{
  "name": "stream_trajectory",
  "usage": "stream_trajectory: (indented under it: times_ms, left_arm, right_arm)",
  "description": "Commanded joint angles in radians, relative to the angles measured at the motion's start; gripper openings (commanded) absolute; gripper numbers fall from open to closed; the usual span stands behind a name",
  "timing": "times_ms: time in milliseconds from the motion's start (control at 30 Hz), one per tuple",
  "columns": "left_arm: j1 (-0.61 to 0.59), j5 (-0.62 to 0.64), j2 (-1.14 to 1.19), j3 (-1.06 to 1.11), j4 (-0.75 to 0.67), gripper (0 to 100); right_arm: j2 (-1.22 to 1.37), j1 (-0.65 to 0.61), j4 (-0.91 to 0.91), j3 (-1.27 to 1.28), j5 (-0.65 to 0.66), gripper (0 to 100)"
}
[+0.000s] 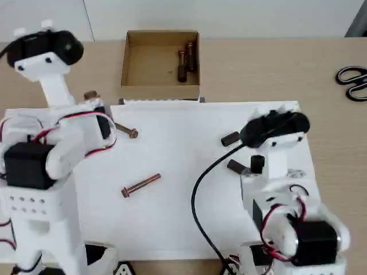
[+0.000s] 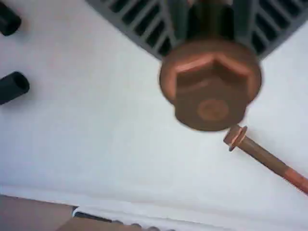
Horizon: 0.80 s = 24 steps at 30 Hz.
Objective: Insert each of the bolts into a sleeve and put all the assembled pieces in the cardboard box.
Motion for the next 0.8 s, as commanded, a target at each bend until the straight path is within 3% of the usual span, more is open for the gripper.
stream_trajectory:
  times_ms: [0, 400, 767]
  left_arm:
    - [-0.002, -0.034, -0.144, 0.125, -0.046, 1]
    - [0.006, 0.002, -0.752, 0.868, -0.499, 1]
    - [0.008, 0.124, -1.214, 1.273, -0.686, 1]
  right_arm:
    - [-0.114, -0.008, -0.038, 0.051, 0.055, 0.2]
    - [-0.297, -0.025, -0.326, 0.390, 0.097, 0.2]
    - [-0.496, -0.338, -0.584, 0.738, 0.095, 0.2]
